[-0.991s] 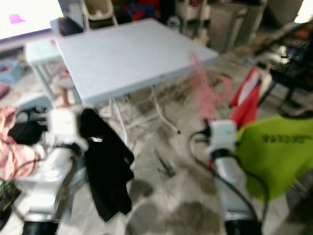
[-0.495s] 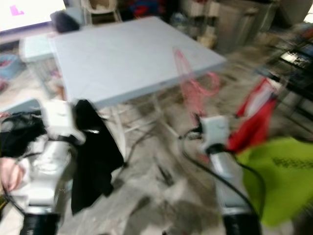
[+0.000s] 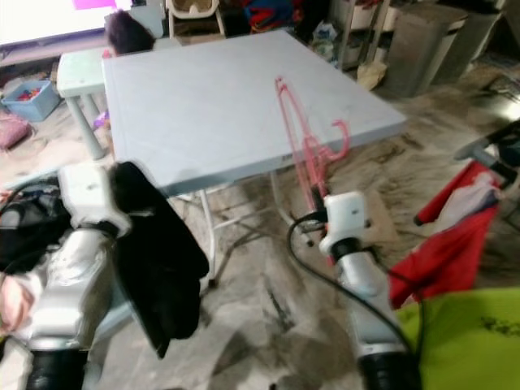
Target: Hang hanger
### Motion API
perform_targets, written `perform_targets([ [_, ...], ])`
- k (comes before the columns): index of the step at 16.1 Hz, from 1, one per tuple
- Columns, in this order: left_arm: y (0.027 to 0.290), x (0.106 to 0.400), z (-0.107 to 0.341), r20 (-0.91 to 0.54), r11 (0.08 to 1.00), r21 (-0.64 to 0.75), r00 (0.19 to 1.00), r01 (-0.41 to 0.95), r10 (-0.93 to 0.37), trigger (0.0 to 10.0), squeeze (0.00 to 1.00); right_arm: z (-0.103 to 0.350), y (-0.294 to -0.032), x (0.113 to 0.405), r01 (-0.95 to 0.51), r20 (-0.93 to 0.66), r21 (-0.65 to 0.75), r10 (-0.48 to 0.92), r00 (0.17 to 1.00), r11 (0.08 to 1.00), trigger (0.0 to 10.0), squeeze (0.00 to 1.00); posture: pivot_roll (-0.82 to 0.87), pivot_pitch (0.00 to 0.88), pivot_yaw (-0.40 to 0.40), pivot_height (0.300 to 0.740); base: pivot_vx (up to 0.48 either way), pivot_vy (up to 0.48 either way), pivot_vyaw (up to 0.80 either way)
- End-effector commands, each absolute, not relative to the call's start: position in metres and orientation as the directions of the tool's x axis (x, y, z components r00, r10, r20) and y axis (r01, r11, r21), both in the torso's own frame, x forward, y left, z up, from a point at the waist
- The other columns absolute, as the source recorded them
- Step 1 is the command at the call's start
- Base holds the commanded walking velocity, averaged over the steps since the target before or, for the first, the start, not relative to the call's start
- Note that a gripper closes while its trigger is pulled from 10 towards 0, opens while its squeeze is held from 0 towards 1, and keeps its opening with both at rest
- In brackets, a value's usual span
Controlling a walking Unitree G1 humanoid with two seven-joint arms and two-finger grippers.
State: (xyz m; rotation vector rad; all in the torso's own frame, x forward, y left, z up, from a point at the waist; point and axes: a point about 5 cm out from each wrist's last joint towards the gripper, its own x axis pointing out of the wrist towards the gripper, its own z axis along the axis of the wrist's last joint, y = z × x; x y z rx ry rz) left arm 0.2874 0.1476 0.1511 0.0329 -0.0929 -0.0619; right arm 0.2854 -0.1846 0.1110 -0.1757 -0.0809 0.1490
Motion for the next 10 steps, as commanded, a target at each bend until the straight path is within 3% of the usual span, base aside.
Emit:
perform_targets([
  [1,0.156,0.289,0.164,0.134,0.998,0.048,0.99,0.044,-0.05,10.0,0.0,0.119,-0.176,0.288,-0.164,0.104,-0.174,0.183,0.978,0.971,10.0,0.0,0.0,0.03,0.019,0.74,0.45,0.0,0.44],
  [4,0.155,0.29,0.168,0.145,0.998,0.037,0.988,0.046,-0.051,10.0,0.0,0.116,-0.174,0.286,-0.182,0.093,-0.173,0.2,0.975,0.968,10.0,0.0,0.0,0.029,0.019,0.74,0.459,0.0,0.0],
  [8,0.155,0.294,0.176,0.166,0.999,0.031,0.985,0.044,-0.049,10.0,0.0,0.118,-0.17,0.288,-0.202,0.099,-0.178,0.221,0.97,0.963,10.0,0.0,0.0,0.039,0.022,0.74,0.457,0.0,0.47],
  [10,0.156,0.295,0.177,0.166,0.999,0.029,0.985,0.04,-0.044,10.0,0.0,0.118,-0.169,0.288,-0.204,0.1,-0.177,0.224,0.97,0.963,10.0,0.0,0.0,0.04,0.02,0.74,0.459,0.0,0.0],
])
